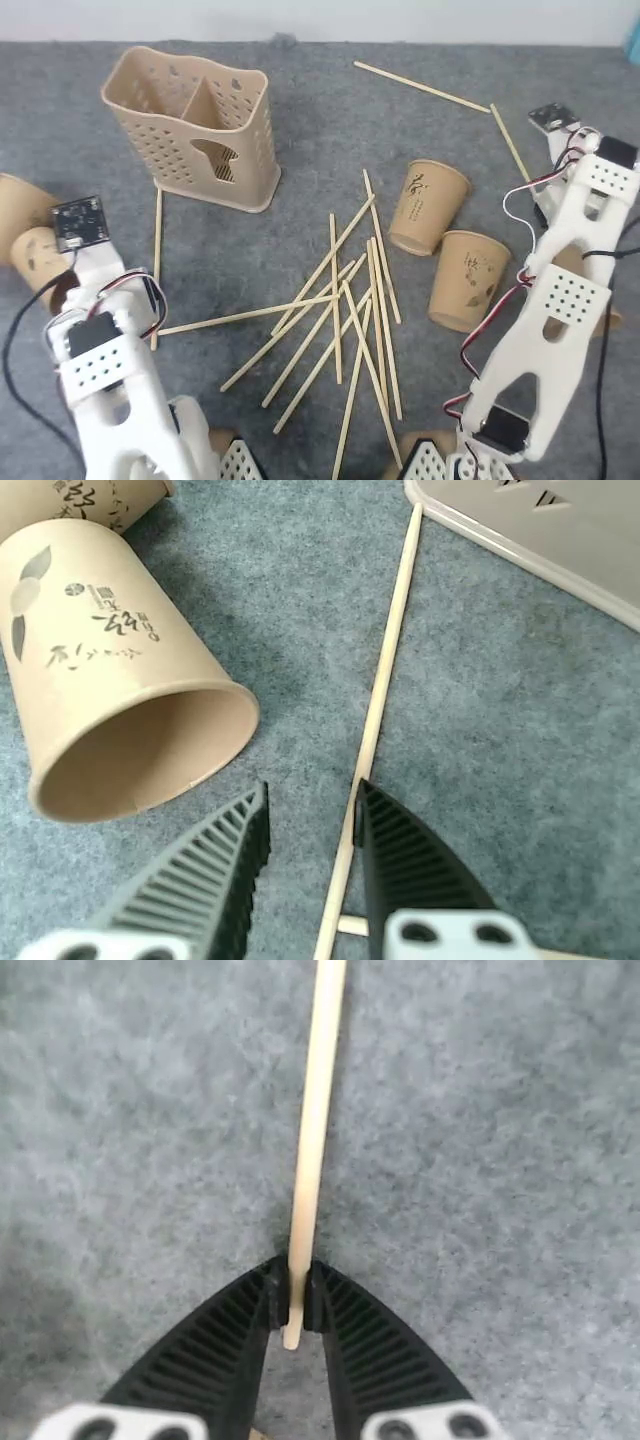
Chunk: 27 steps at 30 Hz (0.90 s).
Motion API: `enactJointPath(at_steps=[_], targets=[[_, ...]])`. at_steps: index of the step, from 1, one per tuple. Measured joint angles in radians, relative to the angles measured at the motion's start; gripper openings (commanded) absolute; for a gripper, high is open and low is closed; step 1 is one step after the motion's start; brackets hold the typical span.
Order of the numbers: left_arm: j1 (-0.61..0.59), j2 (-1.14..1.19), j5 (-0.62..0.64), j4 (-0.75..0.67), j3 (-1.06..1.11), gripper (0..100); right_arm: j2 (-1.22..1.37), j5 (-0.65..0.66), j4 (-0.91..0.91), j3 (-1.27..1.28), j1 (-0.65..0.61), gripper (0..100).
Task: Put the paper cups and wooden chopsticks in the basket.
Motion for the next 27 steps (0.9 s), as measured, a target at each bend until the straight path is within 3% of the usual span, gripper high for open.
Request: enactJointPath(at_steps=[14, 27], targets=[[0.0, 0.0, 0.0, 0.0, 0.0, 13, 0.0, 0.021, 0.153, -0.048, -0.127, 0.8], [0.0, 0.0, 0.0, 0.0, 0.0, 13, 0.0, 0.051, 0.149, -0.133, -0.189, 0.9]])
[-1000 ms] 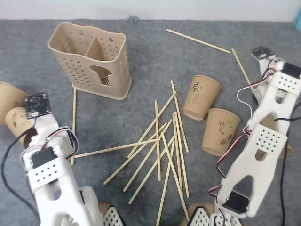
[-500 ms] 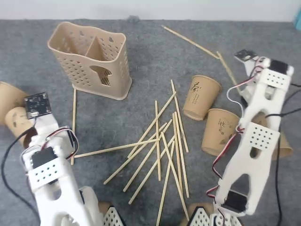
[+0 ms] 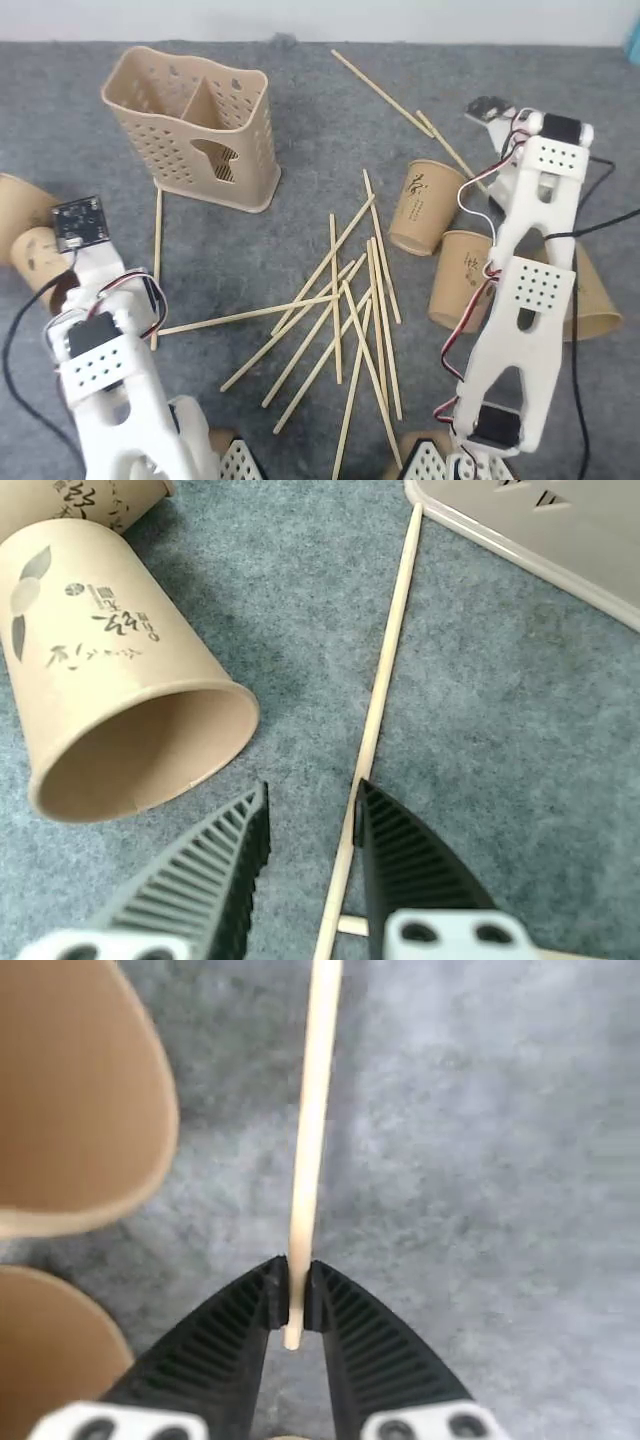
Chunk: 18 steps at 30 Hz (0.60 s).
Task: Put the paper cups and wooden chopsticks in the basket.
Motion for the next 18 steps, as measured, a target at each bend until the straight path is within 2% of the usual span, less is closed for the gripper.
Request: enactJointPath(at_steps=[7, 13, 18], targets=[[0.0, 0.0, 0.0, 0.0, 0.0, 13, 0.0, 0.005, -0.092, -0.127, -0.037, 0.8], [0.0, 0.0, 0.0, 0.0, 0.0, 13, 0.0, 0.023, -0.183, -0.103, -0.132, 0.8], [0.0, 0.0, 0.0, 0.0, 0.0, 13, 0.0, 0.025, -0.255, -0.012, -0.137, 0.8]])
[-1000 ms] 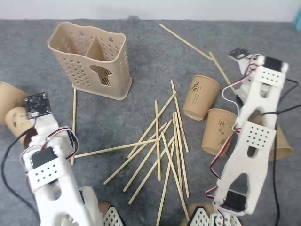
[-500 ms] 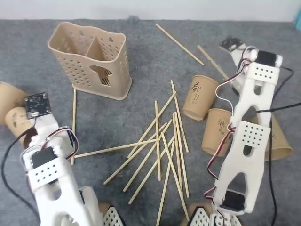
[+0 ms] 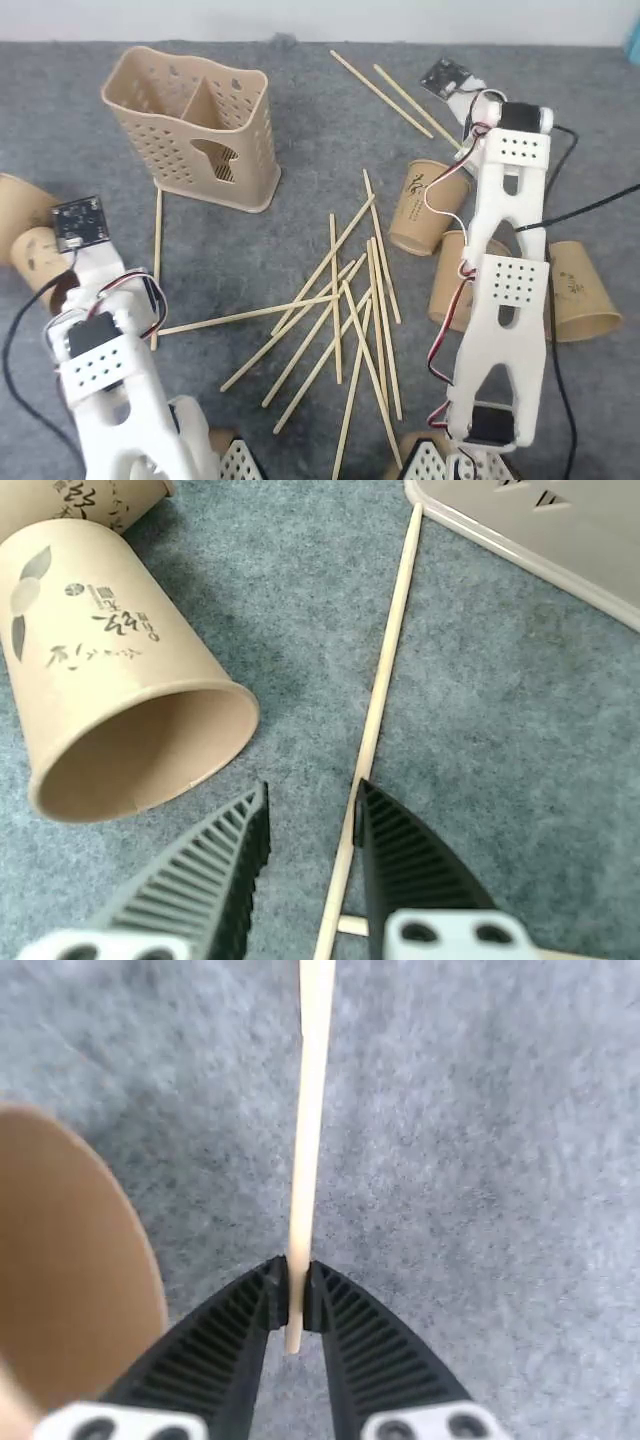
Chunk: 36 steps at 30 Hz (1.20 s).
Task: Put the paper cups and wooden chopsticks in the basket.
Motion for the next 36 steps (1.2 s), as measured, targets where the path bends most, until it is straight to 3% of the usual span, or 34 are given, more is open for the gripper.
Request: enactJointPath(at_steps=[5, 15, 22, 26, 36], targets=[[0.0, 0.0, 0.0, 0.0, 0.0, 13, 0.0, 0.015, -0.037, 0.025, 0.035, 0.8], [0.0, 0.0, 0.0, 0.0, 0.0, 13, 0.072, 0.253, -0.038, 0.087, 0.075, 0.8], [0.0, 0.0, 0.0, 0.0, 0.0, 13, 0.078, 0.379, 0.107, 0.023, 0.038, 0.9], [0.0, 0.0, 0.0, 0.0, 0.0, 13, 0.106, 0.414, 0.255, -0.069, -0.015, 0.9], [0.0, 0.0, 0.0, -0.009, 0.0, 13, 0.107, 0.39, 0.265, -0.193, -0.052, 0.8]])
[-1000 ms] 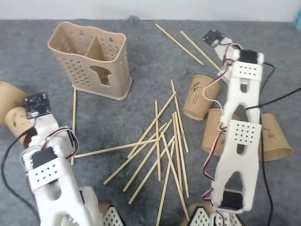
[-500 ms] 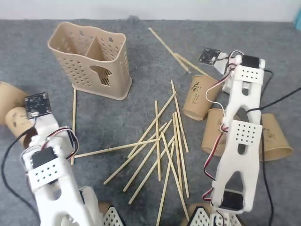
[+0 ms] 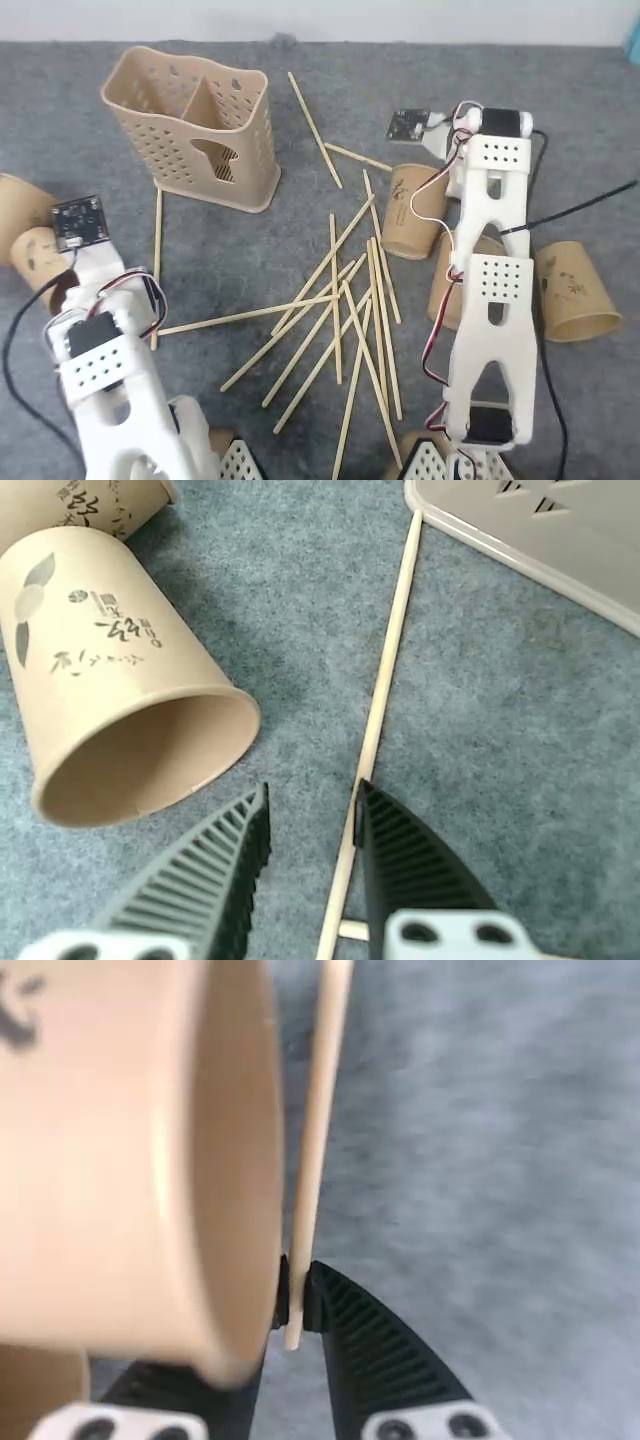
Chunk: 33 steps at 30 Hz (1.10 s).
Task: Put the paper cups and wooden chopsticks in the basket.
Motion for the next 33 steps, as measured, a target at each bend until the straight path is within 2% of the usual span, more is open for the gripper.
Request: enactJointPath(at_steps=[7, 10, 15, 21, 27, 33], targets=[[0.0, 0.0, 0.0, 0.0, 0.0, 13, 0.0, -0.048, -0.014, -0.086, 0.015, 0.8], [0.0, 0.0, 0.0, 0.0, 0.0, 13, 0.018, -0.083, -0.072, -0.087, 0.014, 0.8], [0.0, 0.0, 0.0, 0.0, 0.0, 13, 0.077, -0.13, -0.187, -0.086, -0.026, 0.8], [-0.002, 0.0, 0.0, 0.0, 0.0, 13, 0.095, -0.14, -0.218, -0.086, -0.086, 0.8], [0.002, 0.0, 0.0, 0.0, 0.0, 13, 0.095, -0.118, -0.193, -0.086, -0.08, 0.8], [0.0, 0.0, 0.0, 0.0, 0.0, 13, 0.087, -0.069, -0.012, -0.086, -0.118, 0.9]])
